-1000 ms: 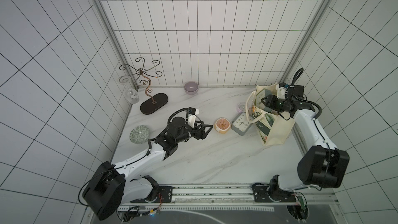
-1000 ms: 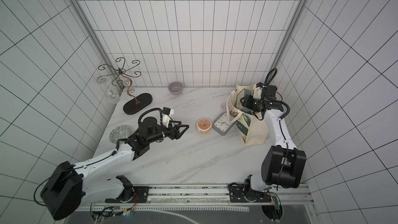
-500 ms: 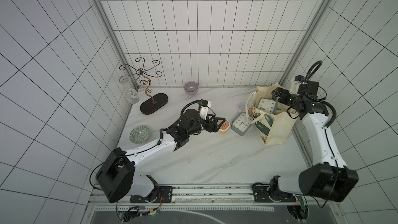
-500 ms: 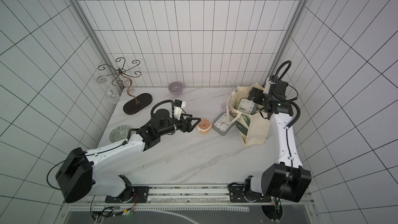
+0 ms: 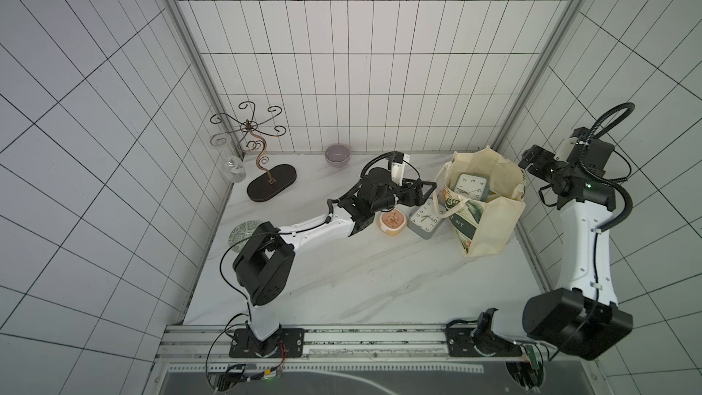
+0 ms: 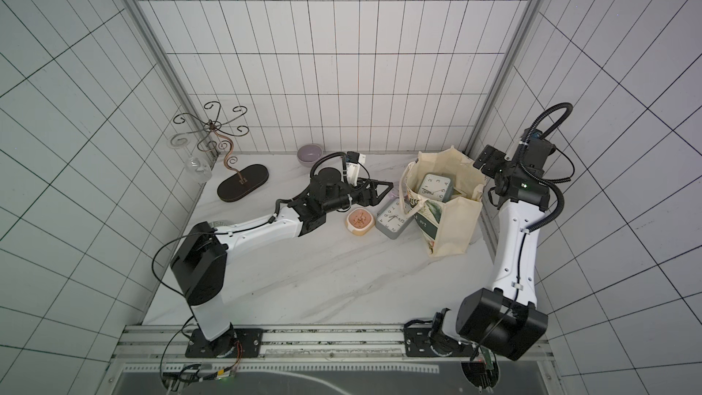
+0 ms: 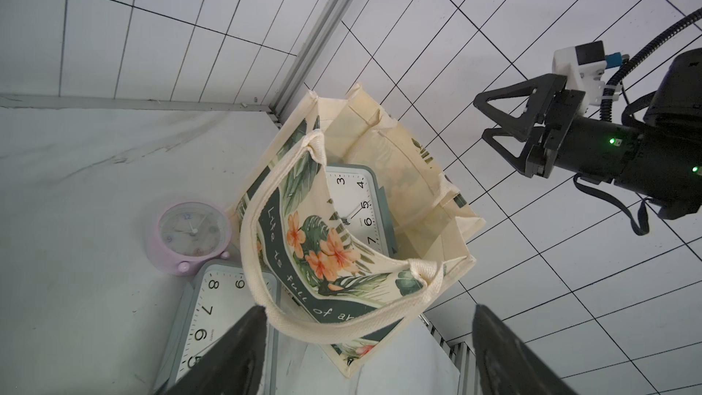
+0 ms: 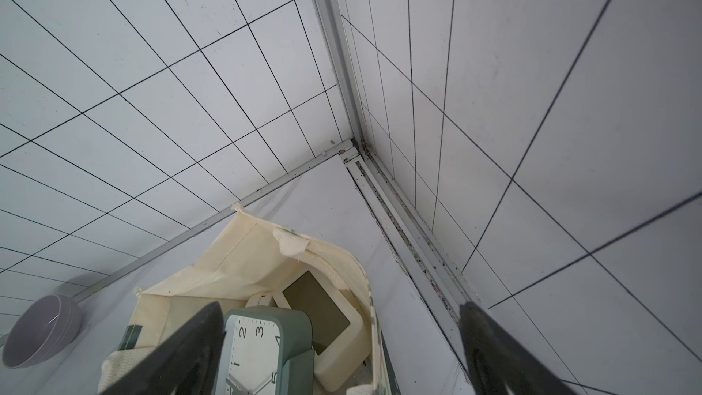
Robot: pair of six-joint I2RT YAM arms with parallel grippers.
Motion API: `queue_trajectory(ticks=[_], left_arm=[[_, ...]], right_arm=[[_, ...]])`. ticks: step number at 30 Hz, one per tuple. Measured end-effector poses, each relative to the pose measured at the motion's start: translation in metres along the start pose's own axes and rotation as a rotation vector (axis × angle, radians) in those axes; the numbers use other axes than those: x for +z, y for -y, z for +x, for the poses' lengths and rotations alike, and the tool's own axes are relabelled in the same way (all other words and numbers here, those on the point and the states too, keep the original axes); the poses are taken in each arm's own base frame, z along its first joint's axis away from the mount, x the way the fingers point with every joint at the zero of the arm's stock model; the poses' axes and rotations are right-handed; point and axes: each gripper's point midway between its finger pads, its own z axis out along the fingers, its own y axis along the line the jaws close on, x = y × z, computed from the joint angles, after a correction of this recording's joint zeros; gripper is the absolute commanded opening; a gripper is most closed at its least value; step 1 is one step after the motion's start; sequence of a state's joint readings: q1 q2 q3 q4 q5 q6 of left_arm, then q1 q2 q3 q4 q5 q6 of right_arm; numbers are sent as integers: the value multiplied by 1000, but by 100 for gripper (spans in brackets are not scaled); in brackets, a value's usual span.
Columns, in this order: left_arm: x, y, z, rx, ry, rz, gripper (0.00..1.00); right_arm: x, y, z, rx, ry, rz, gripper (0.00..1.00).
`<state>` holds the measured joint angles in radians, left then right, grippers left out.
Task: Put the alarm clock into the canvas bag
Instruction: Pick up the canvas bag from the center of the board.
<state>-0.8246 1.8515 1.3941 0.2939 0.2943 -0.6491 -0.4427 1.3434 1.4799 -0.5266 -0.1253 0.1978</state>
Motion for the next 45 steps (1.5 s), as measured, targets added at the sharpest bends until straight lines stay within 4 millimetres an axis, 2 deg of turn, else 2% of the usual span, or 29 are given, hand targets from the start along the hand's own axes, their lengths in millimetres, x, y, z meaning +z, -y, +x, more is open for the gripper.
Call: queue_trajectory(ticks=[6,9,15,19,26,29,31,34,35,36,37,40,41,43,45], left_arm=[[25,-11,17,-54,-7,49,77],[39,-9,18,-74,0,84,76],[63,3,9,-95,23,136,77],[79,5,7,-104,26,159,75],[106,-14,24,-131,-14,129,76],[112,-22,34,-149,-39,103,75],[113,-21,33,-156,-42,101,65],[114,-17,30,-156,-38,111,43],[115,-15,29,-153,-34,115,38],[115,-14,28,-150,-32,118,35],[116,-14,28,-151,-30,121,32],[118,-15,30,-149,-32,122,23],[118,-16,30,-146,-33,124,19],[121,-15,30,-143,-34,129,9],[124,-13,29,-137,-33,134,5]], right_arm=[[14,23,37,38,-81,15,91],[18,29,49,50,-109,13,90],[24,26,61,38,-132,-24,73],[26,22,66,37,-140,-59,68],[34,18,79,46,-159,-103,60],[38,18,85,51,-175,-110,51],[39,18,88,51,-180,-115,42],[39,16,88,54,-180,-125,32],[39,16,87,52,-177,-130,25],[39,15,87,56,-177,-133,22],[39,15,87,55,-177,-135,14],[38,14,87,58,-177,-135,7],[38,14,87,60,-177,-136,0],[38,14,87,62,-177,-135,0],[37,14,87,62,-175,-136,0]])
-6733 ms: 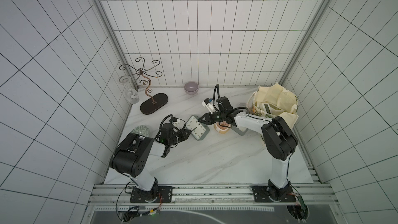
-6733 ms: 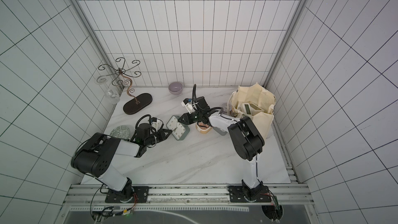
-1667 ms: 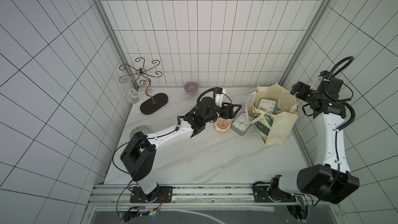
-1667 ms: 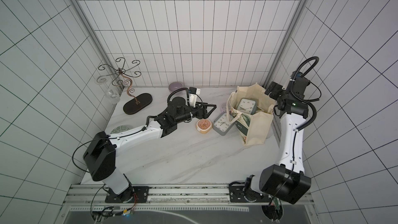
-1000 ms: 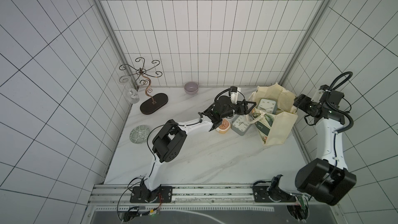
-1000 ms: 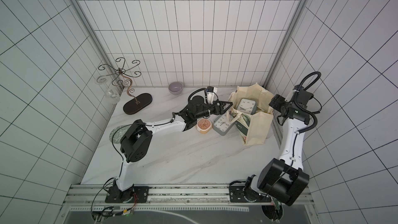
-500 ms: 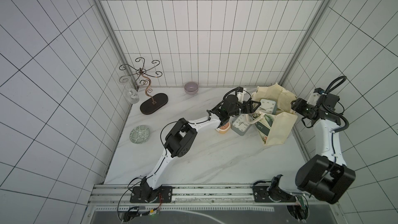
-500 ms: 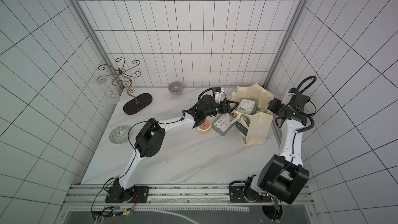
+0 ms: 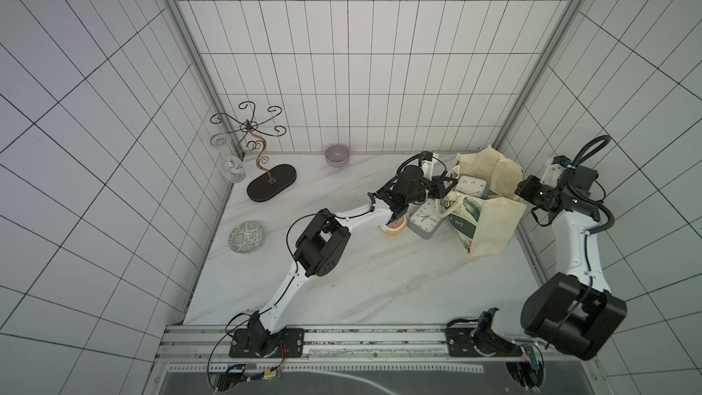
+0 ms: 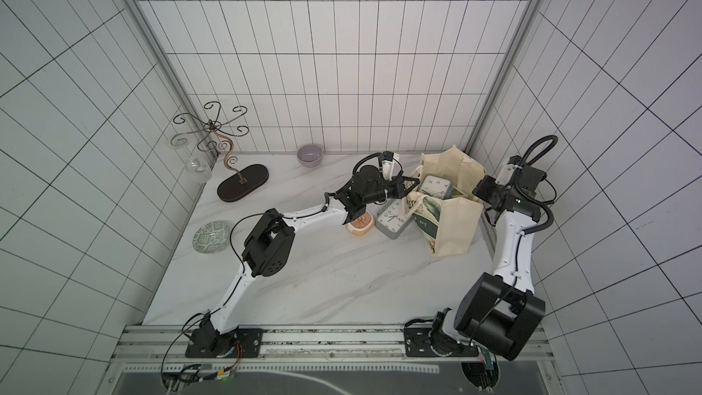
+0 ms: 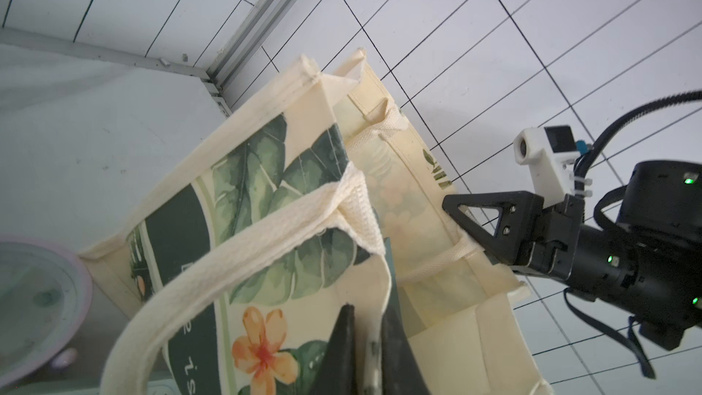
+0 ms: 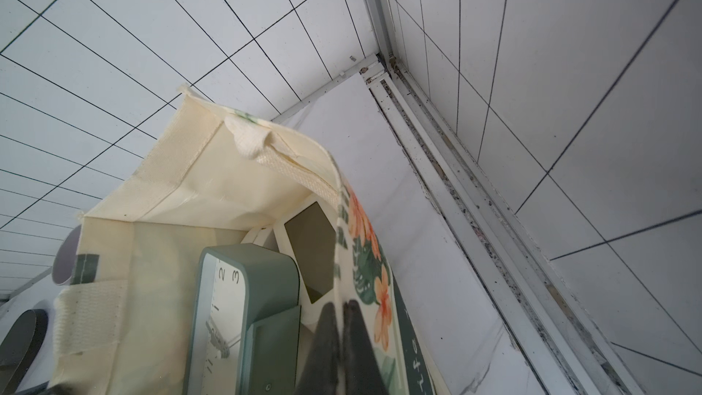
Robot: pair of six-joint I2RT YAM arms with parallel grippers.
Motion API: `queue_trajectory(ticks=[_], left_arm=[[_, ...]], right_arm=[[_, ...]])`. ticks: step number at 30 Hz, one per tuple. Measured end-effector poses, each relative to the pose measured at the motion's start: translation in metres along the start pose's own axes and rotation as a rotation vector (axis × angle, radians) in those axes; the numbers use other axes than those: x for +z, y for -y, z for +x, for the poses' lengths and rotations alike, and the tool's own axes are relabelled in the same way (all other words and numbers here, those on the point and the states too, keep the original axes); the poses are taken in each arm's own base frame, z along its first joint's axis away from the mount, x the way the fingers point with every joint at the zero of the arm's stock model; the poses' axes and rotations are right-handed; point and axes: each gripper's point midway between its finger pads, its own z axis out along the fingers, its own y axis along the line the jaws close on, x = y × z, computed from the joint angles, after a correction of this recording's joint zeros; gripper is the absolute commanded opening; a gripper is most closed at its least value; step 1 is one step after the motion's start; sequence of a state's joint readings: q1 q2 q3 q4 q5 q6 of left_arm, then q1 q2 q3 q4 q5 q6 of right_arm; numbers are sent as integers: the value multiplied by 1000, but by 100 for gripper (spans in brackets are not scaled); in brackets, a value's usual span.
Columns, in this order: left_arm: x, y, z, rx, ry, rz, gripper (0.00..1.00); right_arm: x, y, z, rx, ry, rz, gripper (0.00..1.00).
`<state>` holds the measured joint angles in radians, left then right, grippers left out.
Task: Put the alarm clock into the canvas bag
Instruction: Pick up the canvas bag from the center of the board.
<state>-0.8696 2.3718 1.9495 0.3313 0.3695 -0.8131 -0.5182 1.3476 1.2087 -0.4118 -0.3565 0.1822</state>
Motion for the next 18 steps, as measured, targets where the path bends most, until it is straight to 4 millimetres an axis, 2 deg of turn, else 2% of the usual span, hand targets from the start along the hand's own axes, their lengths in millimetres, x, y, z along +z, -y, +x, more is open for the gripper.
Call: queue_trajectory(ticks=[2,14,18], left_arm=[[1,0,0,3,-4,-2,0],[2,5,-8,32,-20,9,0],[0,5,-13,54,-18,12,0]], right_arm=[[-1,-1,0,0,1,0,0],[-13,-7,2,6,1,20,0],[-23,-17,1,3,13,19,0]])
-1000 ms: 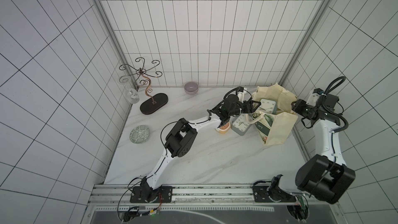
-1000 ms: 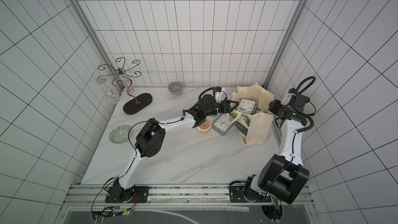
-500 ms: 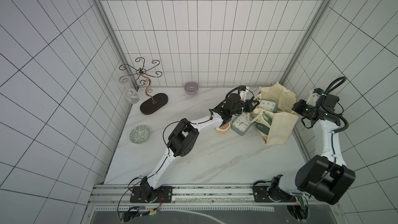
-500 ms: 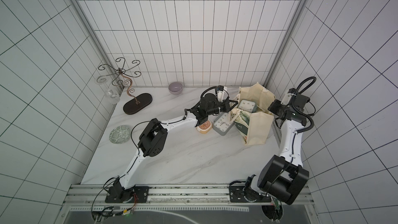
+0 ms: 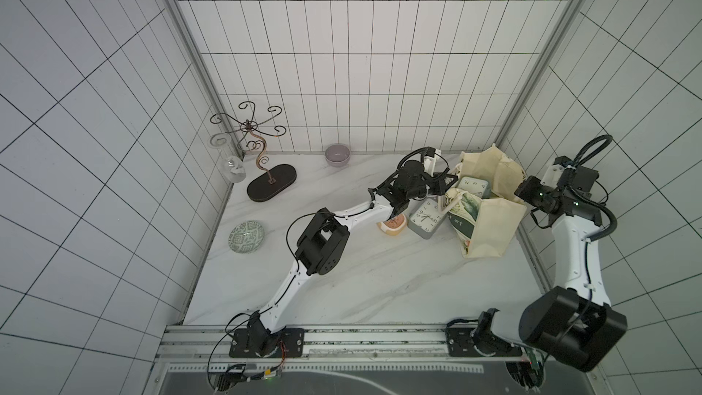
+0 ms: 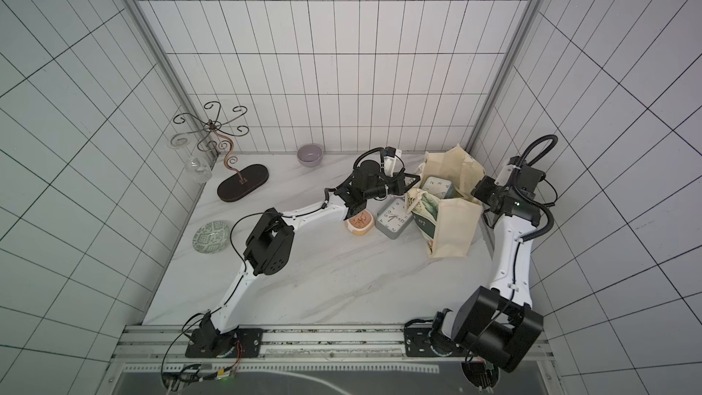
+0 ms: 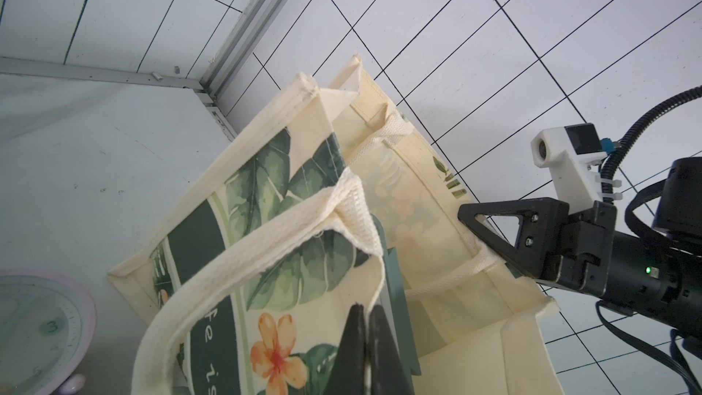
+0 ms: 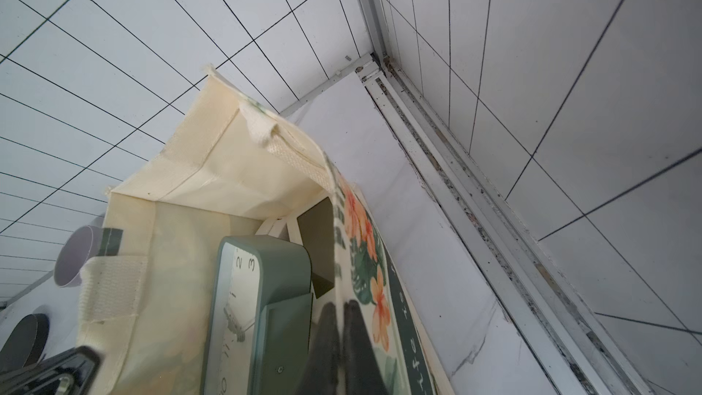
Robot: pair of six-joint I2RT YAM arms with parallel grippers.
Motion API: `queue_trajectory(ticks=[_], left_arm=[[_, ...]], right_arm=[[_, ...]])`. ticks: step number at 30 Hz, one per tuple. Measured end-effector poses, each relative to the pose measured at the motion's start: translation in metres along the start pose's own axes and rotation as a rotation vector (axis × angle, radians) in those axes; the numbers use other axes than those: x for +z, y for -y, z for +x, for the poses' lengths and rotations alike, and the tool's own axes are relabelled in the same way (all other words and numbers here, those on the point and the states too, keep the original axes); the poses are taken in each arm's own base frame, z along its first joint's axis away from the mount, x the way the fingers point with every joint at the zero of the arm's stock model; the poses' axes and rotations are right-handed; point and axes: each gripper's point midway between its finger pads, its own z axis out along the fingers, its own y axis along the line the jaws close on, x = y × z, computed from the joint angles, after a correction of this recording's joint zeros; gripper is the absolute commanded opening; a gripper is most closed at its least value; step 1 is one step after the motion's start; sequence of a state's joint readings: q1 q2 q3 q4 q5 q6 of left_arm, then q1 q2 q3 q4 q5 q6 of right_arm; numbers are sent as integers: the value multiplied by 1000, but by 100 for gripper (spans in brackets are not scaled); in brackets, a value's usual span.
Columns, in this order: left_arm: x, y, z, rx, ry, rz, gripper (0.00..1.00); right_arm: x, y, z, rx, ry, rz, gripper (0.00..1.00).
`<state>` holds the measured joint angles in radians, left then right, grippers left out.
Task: Put the alarm clock into the canvas bag
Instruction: Pick up the canvas bag from the center of the board.
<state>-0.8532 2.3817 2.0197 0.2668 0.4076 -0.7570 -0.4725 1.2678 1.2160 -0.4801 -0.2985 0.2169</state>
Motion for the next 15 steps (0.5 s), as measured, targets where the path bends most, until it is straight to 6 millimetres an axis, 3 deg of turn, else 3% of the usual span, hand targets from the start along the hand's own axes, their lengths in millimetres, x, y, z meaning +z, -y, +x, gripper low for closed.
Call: queue_trajectory(ticks=[6,11,15], left_arm=[[-14,12,-22,38,5,-18,0],[-48,46,-76,97,78,-6,0],[-94,77,-128,156,176,2,0]], right_arm=[[-14,-45,-12,-84,20,-16,0],[-38,-97,-37,-159,97,-85,0],[-63,-146,-58,-212,181,-189,0]])
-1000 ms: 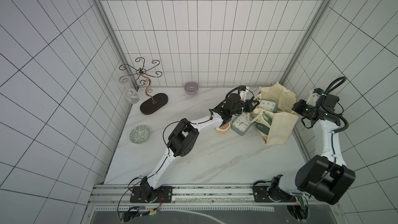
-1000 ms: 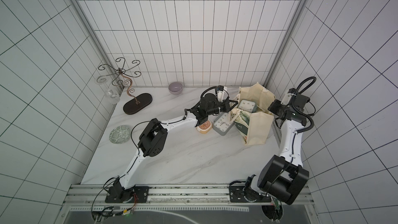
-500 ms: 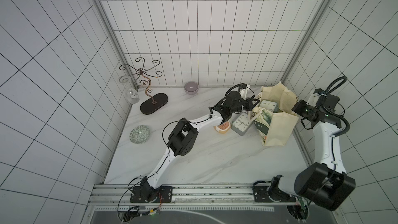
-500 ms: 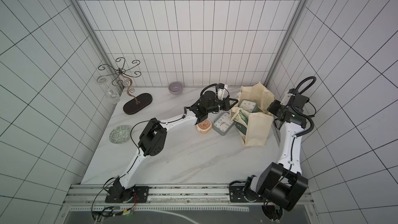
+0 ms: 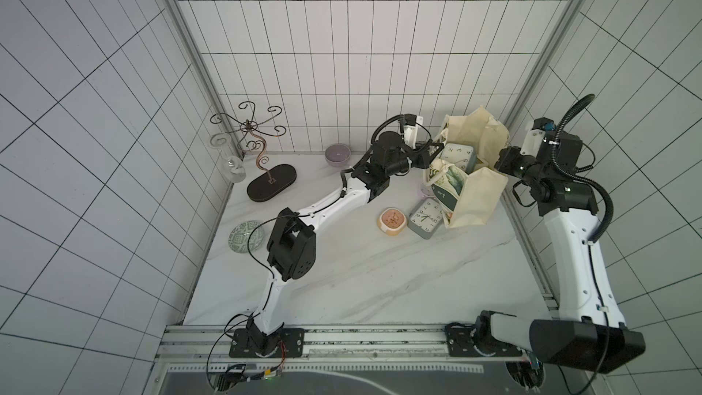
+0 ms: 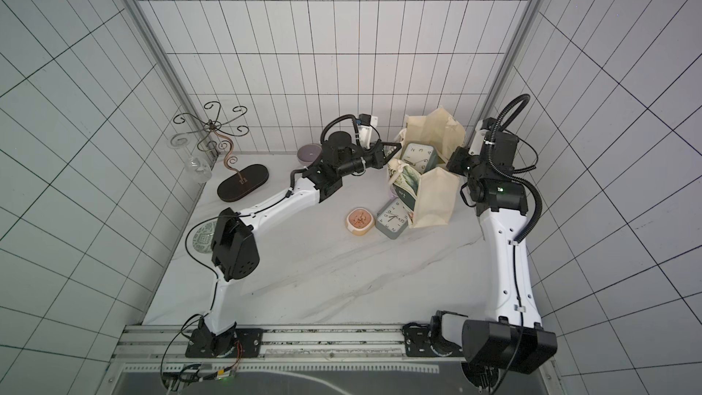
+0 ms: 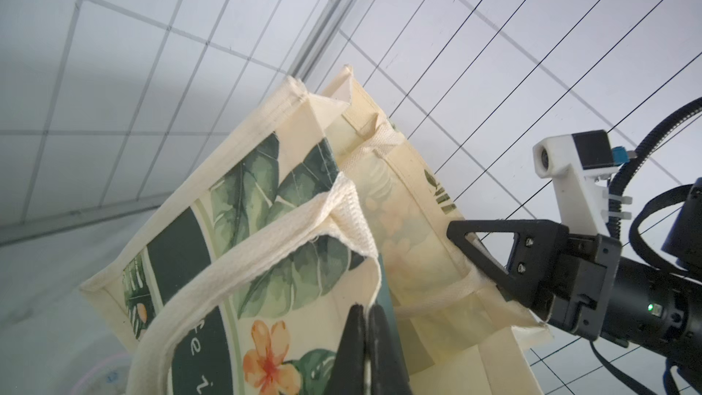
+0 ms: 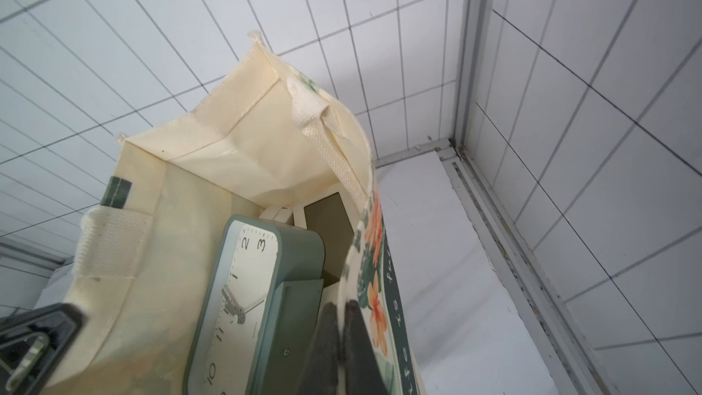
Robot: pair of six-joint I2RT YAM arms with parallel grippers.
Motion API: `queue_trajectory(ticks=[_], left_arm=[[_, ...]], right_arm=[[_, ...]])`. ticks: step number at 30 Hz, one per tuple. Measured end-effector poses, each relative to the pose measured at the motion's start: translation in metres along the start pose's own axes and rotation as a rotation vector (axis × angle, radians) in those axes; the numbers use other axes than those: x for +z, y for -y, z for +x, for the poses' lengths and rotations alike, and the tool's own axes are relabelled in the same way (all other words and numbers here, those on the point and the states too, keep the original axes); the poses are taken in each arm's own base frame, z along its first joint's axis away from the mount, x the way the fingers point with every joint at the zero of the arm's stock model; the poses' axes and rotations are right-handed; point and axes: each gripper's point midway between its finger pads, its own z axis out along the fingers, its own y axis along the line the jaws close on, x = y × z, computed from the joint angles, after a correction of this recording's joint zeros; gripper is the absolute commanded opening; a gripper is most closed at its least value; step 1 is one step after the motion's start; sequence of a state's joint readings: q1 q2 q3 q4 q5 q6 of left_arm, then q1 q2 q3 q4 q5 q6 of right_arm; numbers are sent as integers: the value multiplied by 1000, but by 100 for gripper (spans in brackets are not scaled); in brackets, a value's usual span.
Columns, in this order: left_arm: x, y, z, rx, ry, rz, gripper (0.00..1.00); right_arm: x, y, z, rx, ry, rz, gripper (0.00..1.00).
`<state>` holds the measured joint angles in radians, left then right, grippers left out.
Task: Put the alarm clock into the canvas bag
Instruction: Pick up the canvas bag from the center of the board, then place the canvas bag at the center of the board, then pick up the alarm from the center of the board.
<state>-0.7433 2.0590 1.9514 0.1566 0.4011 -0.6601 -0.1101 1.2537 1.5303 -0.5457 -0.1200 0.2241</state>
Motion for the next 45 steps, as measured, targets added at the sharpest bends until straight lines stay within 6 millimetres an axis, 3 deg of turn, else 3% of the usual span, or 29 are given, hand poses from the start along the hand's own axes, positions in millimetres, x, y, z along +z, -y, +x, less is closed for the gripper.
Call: queue_trajectory(ticks=[3,7,10,14,18,21,24,26,30,32,33,35,39,41,45], left_arm=[[-35,10,-47,36,79,-14,0],[-87,11,-92,75,157,-64,0],[-125,5,-113,103,195,-118,0],[-178,-16,-135,121,228,-209,0],[-234,-51,-138,109,242,-318,0],[-284,-85,-118,70,243,-426,0],[-327,-116,-86,18,247,-518,0],[-351,-135,-60,-26,244,-567,0],[-373,-161,-22,-89,214,-631,0],[-378,-166,-7,-105,195,-652,0],[-381,-167,-2,-105,189,-662,5],[-393,-168,-2,-93,215,-696,15],[-418,-163,-30,-12,320,-766,43],[-423,-161,-40,12,346,-785,58],[-425,-160,-47,24,364,-790,69]], right_arm=[[-8,-35,-17,-15,59,-106,0],[-16,-88,-23,-27,99,-263,0],[-21,-137,-12,-59,88,-383,0],[-17,-201,18,-120,39,-502,0],[8,-248,57,-162,-25,-551,0],[26,-277,91,-188,-83,-576,0],[38,-301,128,-210,-152,-601,0],[45,-312,152,-225,-202,-609,0],[57,-315,194,-244,-287,-599,0],[59,-311,213,-249,-323,-594,21],[60,-310,218,-251,-329,-595,33],[60,-310,213,-248,-300,-605,55],[49,-306,194,-249,-249,-614,99],[41,-300,180,-244,-222,-626,100],[29,-271,154,-211,-185,-624,100]])
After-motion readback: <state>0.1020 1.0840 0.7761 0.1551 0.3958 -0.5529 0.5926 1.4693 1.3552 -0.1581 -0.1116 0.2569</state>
